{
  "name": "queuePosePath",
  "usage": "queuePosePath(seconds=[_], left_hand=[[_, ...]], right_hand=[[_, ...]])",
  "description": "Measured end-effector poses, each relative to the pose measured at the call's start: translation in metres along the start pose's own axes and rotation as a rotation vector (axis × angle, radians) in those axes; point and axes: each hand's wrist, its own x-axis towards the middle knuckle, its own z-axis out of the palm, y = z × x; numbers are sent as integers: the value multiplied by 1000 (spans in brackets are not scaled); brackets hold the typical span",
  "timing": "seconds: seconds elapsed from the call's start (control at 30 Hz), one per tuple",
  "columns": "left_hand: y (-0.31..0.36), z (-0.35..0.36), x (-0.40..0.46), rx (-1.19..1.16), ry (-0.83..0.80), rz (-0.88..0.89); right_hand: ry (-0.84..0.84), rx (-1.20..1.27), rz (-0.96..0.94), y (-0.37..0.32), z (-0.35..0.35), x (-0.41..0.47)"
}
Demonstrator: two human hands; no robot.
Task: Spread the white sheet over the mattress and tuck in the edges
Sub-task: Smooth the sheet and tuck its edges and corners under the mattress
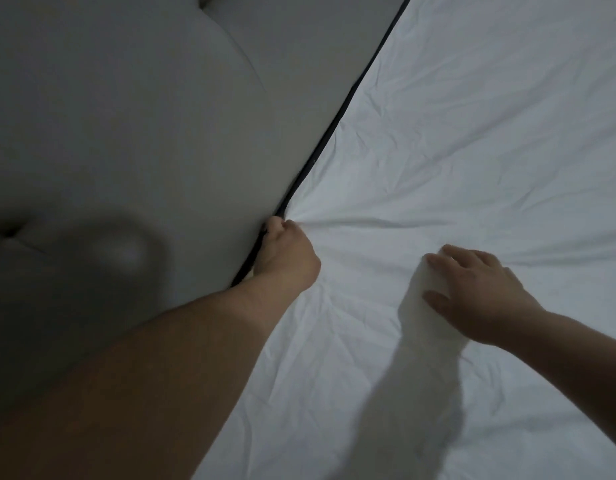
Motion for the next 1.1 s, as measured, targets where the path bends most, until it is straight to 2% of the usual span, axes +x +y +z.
queuePosePath(seconds=[0.1, 0.23, 0.3, 0.37, 0.5, 0.77, 0.97, 1.1], left_hand=[[0, 5, 3, 155, 13, -64], [-12, 7, 8, 9, 18, -64], [-15, 11, 8, 112, 79, 31], [-18, 14, 10, 264, 204, 131], [-21, 9, 15, 373, 312, 255], [-23, -3, 24, 725, 276, 375], [-9, -2, 36, 874, 227, 262], [5, -6, 40, 865, 166, 226]], right_hand=[[47, 13, 5, -7, -2, -1], [19, 32, 66, -11, -5, 3], [-74, 54, 71, -11, -3, 3], [-169, 42, 42, -10, 5, 4], [-210, 34, 20, -4, 11, 6], [-132, 41, -24, -13, -1, 5], [-47, 63, -15, -11, -14, 6], [20, 73, 114, 18, -22, 14]])
